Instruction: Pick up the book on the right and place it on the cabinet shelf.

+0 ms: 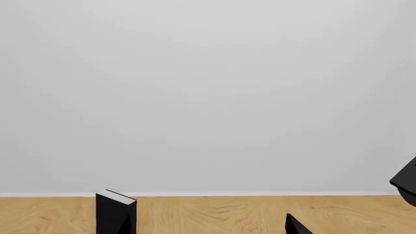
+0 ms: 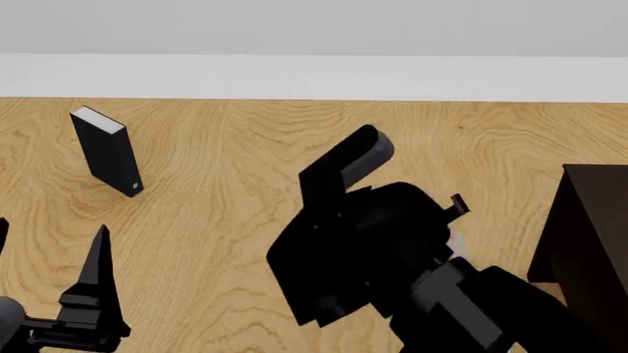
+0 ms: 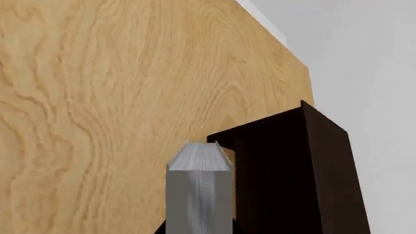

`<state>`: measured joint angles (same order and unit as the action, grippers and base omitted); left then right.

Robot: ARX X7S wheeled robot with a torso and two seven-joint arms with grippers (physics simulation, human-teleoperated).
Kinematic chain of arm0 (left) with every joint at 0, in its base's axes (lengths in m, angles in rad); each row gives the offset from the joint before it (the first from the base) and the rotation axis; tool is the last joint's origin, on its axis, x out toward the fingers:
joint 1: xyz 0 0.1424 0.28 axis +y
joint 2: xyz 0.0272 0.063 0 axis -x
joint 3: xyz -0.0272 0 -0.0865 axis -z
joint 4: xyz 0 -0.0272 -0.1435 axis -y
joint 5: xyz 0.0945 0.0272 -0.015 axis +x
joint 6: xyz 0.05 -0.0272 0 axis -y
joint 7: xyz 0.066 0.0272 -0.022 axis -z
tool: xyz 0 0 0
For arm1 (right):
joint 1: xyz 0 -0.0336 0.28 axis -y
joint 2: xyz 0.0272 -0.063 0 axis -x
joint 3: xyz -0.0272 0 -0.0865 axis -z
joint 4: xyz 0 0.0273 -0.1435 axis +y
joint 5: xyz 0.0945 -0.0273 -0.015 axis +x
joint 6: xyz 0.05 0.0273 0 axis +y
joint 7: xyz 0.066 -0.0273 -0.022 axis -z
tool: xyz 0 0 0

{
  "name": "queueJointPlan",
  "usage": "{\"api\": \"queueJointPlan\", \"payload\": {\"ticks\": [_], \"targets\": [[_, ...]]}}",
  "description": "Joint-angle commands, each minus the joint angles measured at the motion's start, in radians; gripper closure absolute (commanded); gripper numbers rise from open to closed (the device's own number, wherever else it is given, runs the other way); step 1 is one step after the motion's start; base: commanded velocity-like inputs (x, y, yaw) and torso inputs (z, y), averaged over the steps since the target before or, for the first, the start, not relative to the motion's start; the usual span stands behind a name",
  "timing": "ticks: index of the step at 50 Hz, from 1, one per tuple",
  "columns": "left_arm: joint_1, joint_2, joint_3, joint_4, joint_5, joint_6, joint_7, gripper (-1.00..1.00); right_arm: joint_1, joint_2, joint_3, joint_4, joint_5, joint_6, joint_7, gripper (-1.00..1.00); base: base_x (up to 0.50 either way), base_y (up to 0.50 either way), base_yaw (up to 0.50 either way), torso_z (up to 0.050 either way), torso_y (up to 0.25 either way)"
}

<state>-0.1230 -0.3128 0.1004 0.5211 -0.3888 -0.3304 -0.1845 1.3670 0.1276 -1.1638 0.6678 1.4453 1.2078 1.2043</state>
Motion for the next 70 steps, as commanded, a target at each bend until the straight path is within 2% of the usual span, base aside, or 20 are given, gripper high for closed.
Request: {"api": "queueJointPlan", "payload": {"ticks": [1,10,11,17,23,30,34,46,51,57,70], "targets": [[-0.032,0.005,0.027,-0.062,0.005,0.006,0.015,-1.0,0.03,-0.127,-0.146,0.225,-0.186,0.002,-0.03,1.0,0.0,0.0,0.0,0.0,0.0],[-0.013,-0.001,0.004,-0.045,-0.02,0.02,0.015,-1.0,0.038,-0.127,-0.36,0.233,0.043,-0.081,0.112,1.0,0.0,0.0,0.0,0.0,0.001],[-0.014,0.0,0.005,-0.05,-0.02,0.022,0.016,-1.0,0.038,-0.127,-0.368,0.235,0.065,-0.073,0.172,1.0,0.0,0.0,0.0,0.0,0.01],[-0.016,-0.002,0.007,-0.053,-0.022,0.022,0.015,-1.0,0.021,-0.127,-0.399,0.226,0.101,-0.088,0.236,1.0,0.0,0.0,0.0,0.0,0.0],[-0.013,-0.005,0.003,-0.048,-0.029,0.023,0.013,-1.0,0.001,-0.128,-0.406,0.223,0.084,-0.052,0.365,1.0,0.0,0.0,0.0,0.0,0.002],[-0.013,-0.008,0.001,-0.05,-0.035,0.025,0.012,-1.0,-0.049,-0.128,-0.351,0.234,-0.016,-0.029,0.366,1.0,0.0,0.0,0.0,0.0,0.001],[-0.013,-0.009,-0.001,-0.05,-0.04,0.026,0.011,-1.0,-0.091,-0.128,-0.23,0.219,-0.201,0.032,0.366,1.0,0.0,0.0,0.0,0.0,0.0],[-0.009,-0.015,-0.011,-0.046,-0.054,0.032,0.009,-1.0,-0.133,-0.128,-0.218,0.199,-0.275,0.049,0.366,1.0,0.0,0.0,0.0,0.001,0.002],[-0.009,-0.017,-0.013,-0.042,-0.059,0.03,0.006,-1.0,-0.146,-0.128,-0.256,0.204,-0.253,0.039,0.366,1.0,0.0,0.0,0.0,0.0,0.0],[-0.009,-0.018,-0.012,-0.045,-0.061,0.033,0.006,-1.0,-0.164,-0.128,-0.197,0.207,-0.355,0.084,0.366,1.0,0.0,0.0,0.0,0.0,0.002],[-0.009,-0.021,-0.007,-0.047,-0.063,0.037,0.003,-1.0,-0.182,-0.128,-0.265,0.234,-0.297,0.029,0.366,1.0,0.0,0.0,0.0,0.0,0.001]]}}
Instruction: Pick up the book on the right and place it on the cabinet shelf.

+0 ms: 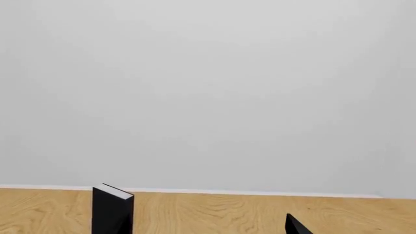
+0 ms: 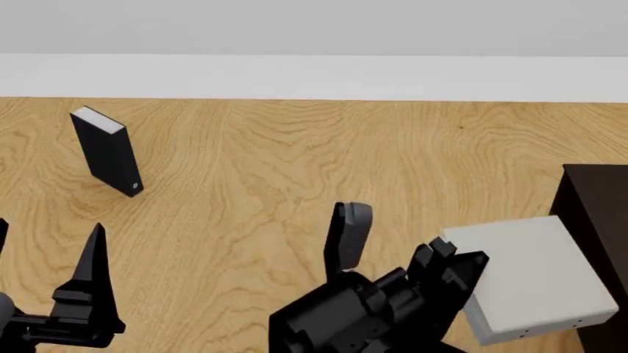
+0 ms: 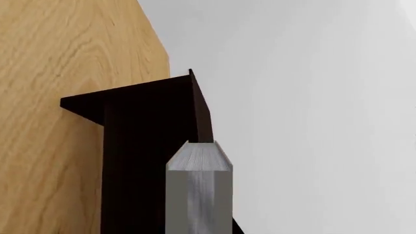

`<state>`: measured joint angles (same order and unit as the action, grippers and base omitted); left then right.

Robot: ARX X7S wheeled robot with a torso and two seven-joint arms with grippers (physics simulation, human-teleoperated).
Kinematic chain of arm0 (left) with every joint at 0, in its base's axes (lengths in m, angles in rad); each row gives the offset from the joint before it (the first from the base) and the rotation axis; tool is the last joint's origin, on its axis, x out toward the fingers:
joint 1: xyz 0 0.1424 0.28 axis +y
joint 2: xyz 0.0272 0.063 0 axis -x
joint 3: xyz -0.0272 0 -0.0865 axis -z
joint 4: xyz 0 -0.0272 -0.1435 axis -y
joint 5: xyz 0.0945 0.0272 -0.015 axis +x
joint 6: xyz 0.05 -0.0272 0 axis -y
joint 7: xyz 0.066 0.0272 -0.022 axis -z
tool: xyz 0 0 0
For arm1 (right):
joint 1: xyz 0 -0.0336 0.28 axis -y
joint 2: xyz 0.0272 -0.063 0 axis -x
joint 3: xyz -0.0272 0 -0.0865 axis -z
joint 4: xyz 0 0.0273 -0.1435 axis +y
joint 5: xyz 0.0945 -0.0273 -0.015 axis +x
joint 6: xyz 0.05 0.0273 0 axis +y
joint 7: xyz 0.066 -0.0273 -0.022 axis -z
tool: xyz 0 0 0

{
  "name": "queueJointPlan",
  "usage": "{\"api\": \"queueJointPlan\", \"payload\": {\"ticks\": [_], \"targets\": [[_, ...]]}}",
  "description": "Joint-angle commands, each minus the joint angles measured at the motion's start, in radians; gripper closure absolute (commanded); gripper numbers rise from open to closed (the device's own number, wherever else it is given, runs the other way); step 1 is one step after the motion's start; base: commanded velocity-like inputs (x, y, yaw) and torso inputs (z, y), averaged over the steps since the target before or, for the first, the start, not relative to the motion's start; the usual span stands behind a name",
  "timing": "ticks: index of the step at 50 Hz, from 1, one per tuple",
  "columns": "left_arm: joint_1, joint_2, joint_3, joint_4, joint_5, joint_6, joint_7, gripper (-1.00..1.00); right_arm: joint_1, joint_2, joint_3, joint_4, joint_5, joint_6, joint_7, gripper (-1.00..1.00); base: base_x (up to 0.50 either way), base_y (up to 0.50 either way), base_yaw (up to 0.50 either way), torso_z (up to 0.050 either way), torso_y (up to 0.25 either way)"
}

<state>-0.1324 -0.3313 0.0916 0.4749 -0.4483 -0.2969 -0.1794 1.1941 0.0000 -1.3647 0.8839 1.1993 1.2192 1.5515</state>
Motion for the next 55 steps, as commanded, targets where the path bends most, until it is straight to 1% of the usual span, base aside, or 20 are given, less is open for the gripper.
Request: {"api": "queueJointPlan", "payload": {"ticks": [1,5,12,28,47,55], "targets": [[0.0,-0.003,0.002,0.0,-0.004,0.003,-0.003,-1.0,-0.011,0.0,-0.072,0.019,-0.044,0.008,0.019,1.0,0.0,0.0,0.0,0.0,0.01],[0.0,-0.005,0.003,-0.001,-0.005,0.004,-0.003,-1.0,-0.015,0.0,-0.094,0.021,-0.026,-0.013,0.019,1.0,0.0,0.0,0.0,0.0,0.0],[-0.002,-0.006,0.004,-0.006,-0.008,0.007,-0.003,-1.0,-0.016,0.0,-0.09,0.021,-0.047,-0.027,0.019,1.0,0.0,0.0,0.0,0.0,0.001],[-0.001,-0.009,0.006,-0.012,-0.013,0.015,-0.004,-1.0,-0.03,0.0,-0.162,0.019,0.029,-0.075,0.011,1.0,0.0,0.0,0.0,0.001,0.001],[-0.005,-0.013,0.013,-0.016,-0.015,0.016,-0.009,-1.0,-0.053,0.0,-0.162,0.05,-0.022,-0.086,-0.034,1.0,0.0,0.0,0.0,0.0,0.001],[-0.007,-0.014,0.013,-0.022,-0.018,0.02,-0.009,-1.0,-0.072,0.0,-0.158,0.069,-0.066,-0.085,-0.08,1.0,0.0,0.0,0.0,0.0,0.001]]}}
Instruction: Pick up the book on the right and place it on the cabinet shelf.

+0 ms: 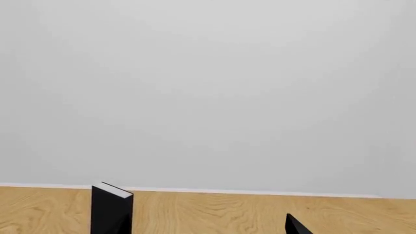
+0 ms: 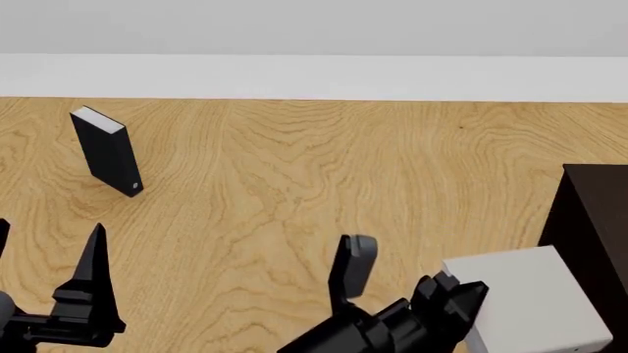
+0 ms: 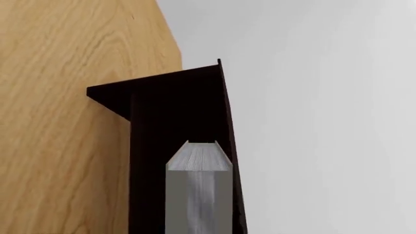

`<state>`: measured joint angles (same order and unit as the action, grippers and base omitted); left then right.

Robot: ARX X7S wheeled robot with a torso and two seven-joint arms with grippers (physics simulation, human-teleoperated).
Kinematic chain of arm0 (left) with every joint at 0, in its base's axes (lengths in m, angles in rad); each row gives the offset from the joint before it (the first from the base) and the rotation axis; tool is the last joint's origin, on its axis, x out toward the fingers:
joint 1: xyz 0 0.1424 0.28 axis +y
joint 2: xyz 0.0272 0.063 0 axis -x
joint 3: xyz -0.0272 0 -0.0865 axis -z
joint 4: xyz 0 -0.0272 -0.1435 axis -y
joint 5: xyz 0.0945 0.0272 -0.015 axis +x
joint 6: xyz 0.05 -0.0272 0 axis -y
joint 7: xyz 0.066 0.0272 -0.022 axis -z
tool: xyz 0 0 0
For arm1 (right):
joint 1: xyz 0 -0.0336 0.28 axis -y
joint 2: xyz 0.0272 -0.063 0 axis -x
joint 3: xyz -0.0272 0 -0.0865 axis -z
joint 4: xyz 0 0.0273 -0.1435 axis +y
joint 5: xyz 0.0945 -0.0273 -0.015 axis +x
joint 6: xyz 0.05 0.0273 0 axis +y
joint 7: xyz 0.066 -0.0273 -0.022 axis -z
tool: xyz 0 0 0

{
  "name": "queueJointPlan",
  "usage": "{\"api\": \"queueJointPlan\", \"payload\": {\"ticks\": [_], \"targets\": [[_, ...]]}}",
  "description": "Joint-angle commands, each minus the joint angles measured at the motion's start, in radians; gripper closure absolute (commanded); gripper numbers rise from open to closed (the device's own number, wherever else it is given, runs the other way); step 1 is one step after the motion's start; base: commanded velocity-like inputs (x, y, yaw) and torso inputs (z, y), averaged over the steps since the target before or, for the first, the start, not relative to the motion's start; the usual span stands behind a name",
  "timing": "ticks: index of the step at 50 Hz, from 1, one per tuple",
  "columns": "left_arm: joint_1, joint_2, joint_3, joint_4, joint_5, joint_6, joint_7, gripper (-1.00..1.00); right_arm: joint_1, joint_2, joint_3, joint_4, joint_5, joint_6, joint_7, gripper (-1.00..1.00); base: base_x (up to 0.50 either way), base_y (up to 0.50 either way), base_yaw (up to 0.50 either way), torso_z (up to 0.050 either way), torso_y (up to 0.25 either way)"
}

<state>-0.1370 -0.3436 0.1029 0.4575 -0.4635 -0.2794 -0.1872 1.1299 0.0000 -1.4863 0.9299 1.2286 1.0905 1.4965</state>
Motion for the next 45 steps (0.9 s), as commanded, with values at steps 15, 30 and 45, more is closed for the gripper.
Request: {"api": "queueJointPlan", "payload": {"ticks": [15,30,45], "targets": [[-0.004,-0.005,0.008,-0.007,-0.003,0.004,-0.006,-1.0,-0.026,0.0,-0.023,0.067,-0.158,0.059,-0.086,1.0,0.0,0.0,0.0,0.001,0.001],[-0.009,-0.005,0.015,-0.025,0.001,0.011,-0.008,-1.0,-0.035,0.0,-0.013,0.116,-0.209,0.054,-0.142,1.0,0.0,0.0,0.0,0.0,0.001],[-0.037,0.004,0.039,-0.083,0.025,0.023,-0.003,-1.0,-0.044,0.0,0.002,0.175,-0.28,0.026,-0.199,1.0,0.0,0.0,0.0,0.001,0.001]]}}
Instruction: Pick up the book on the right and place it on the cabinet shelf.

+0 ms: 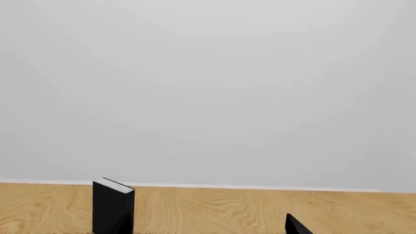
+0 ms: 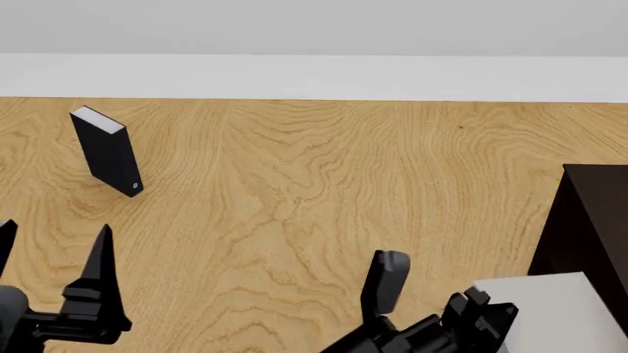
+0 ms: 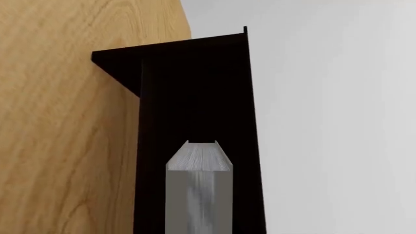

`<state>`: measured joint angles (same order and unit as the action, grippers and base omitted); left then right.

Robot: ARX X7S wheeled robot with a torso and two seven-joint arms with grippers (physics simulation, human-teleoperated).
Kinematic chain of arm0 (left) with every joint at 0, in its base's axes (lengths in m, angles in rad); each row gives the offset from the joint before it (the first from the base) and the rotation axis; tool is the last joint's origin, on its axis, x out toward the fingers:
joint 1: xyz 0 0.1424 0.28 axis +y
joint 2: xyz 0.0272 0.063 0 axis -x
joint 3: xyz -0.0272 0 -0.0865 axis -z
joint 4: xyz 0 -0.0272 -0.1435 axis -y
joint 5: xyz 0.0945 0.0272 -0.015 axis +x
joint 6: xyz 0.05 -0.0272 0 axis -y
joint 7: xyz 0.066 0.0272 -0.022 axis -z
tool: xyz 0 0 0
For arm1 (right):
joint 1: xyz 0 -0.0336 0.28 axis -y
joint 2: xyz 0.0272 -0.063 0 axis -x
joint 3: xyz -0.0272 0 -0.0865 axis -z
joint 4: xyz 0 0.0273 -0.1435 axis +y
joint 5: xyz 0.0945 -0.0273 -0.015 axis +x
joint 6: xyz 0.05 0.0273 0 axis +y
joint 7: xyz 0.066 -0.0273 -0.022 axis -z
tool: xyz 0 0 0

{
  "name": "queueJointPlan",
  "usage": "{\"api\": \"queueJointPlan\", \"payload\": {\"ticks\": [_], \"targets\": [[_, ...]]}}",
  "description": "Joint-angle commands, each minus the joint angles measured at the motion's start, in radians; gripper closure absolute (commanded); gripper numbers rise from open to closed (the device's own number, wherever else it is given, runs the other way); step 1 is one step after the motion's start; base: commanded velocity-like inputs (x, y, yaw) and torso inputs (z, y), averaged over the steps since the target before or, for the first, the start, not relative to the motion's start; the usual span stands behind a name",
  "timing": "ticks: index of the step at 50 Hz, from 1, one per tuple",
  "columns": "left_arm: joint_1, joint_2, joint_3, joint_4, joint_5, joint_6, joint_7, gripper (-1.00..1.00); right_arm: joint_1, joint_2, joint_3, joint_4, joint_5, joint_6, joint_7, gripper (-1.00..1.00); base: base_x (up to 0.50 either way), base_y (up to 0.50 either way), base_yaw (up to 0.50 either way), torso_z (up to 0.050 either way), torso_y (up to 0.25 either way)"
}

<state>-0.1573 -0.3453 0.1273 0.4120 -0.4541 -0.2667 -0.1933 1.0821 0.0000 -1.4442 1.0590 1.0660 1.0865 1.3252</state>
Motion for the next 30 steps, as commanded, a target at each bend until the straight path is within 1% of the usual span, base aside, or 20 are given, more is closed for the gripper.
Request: {"api": "queueJointPlan", "payload": {"ticks": [1,10,16,30], "targets": [[-0.018,0.008,0.017,-0.044,0.02,0.014,0.002,-1.0,0.003,0.0,-0.04,0.049,-0.127,0.028,-0.034,1.0,0.0,0.0,0.0,0.0,0.0],[-0.043,0.02,0.047,-0.087,0.049,0.018,0.001,-1.0,-0.006,0.0,-0.023,0.092,-0.202,0.009,-0.095,1.0,0.0,0.0,0.0,0.0,0.001],[-0.078,0.032,0.081,-0.156,0.08,0.026,0.012,-1.0,-0.018,0.0,-0.011,0.124,-0.228,-0.019,-0.13,1.0,0.0,0.0,0.0,0.0,0.002],[-0.096,0.035,0.088,-0.189,0.091,0.029,0.003,-1.0,-0.008,0.0,0.016,0.17,-0.275,-0.031,-0.17,1.0,0.0,0.0,0.0,0.001,0.001]]}}
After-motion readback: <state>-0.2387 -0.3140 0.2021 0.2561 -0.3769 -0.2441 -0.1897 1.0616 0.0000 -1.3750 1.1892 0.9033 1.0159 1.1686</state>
